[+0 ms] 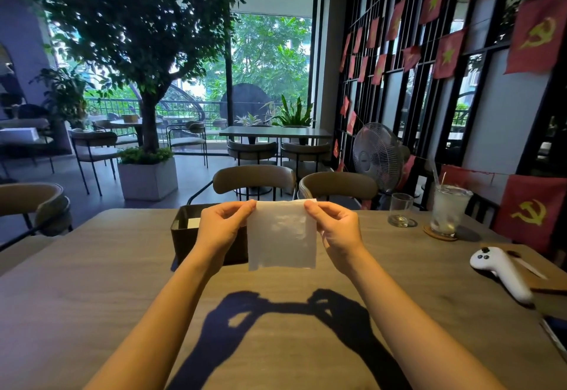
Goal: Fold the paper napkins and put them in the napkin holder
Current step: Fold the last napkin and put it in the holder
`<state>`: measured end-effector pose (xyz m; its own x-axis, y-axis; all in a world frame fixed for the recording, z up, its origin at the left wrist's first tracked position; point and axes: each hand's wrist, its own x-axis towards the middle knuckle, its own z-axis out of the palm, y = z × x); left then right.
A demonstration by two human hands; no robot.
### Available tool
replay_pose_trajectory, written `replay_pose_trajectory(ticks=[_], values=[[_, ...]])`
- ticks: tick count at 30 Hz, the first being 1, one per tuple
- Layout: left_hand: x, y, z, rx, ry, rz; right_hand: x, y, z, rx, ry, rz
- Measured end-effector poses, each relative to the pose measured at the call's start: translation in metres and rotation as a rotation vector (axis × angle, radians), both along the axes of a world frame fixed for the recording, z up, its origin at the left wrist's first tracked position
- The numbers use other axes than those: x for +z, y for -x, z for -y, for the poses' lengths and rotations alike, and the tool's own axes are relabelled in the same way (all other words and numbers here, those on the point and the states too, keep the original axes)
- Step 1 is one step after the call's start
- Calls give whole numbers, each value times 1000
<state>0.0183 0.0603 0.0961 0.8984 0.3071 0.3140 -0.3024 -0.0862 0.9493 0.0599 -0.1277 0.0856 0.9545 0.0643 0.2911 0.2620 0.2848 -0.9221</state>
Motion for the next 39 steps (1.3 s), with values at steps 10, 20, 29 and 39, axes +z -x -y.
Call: replay_pose_trajectory(ticks=[10, 20, 29, 39], values=[[-4, -2, -3, 13, 140, 30, 1, 2, -5, -126, 16, 20], [2, -1, -4, -143, 101, -50, 6, 2, -6, -206, 86, 26], [-4, 4, 1, -226, -302, -118, 6, -1, -7, -141, 288, -66], [-31, 3, 3, -27, 219, -152, -20, 6, -20, 197, 283, -390]])
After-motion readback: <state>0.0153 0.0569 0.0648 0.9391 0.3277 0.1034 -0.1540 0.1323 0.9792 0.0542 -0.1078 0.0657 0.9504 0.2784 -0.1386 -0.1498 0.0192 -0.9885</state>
